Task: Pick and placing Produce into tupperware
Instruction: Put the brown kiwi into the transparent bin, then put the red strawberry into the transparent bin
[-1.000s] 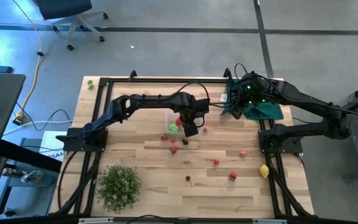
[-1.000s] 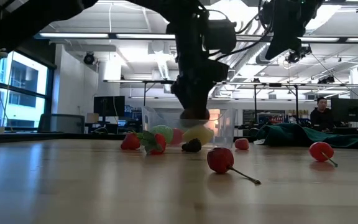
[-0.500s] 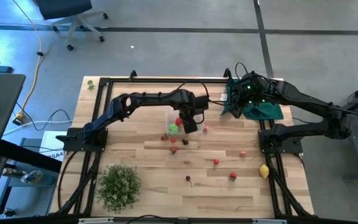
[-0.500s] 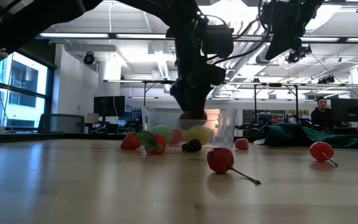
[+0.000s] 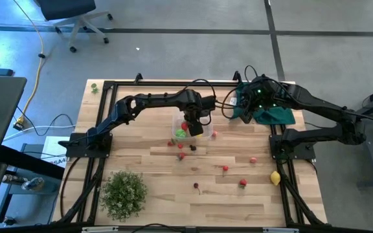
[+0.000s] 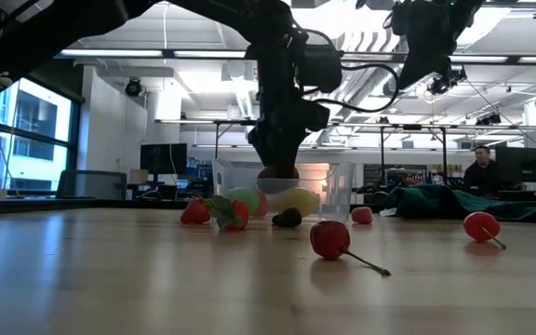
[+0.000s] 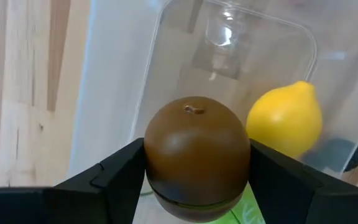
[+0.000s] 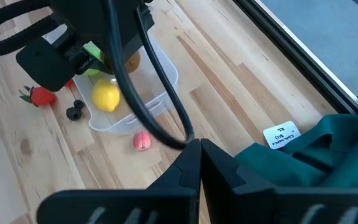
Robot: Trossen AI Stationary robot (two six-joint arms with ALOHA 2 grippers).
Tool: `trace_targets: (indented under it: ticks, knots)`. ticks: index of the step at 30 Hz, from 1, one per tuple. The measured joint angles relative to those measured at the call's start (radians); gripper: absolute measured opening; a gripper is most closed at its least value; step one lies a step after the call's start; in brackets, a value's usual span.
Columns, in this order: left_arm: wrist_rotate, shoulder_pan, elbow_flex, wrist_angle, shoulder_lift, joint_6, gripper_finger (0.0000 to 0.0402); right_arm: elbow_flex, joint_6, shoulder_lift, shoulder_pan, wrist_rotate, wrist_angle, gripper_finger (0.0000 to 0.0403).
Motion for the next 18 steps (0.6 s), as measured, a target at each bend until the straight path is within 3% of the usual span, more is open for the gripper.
trace_targets:
  ticks: [7,18]
  knots:
    - [0.001,0.000,0.000,0.027,-0.001,0.002,0.0243,0.000,0.000,0.000,0.000,0.000,-0.001,0.0000]
    - [0.038,0.000,0.000,0.069,-0.001,0.016,0.0272,0.000,0.000,0.000,0.000,0.000,-0.001,0.0000]
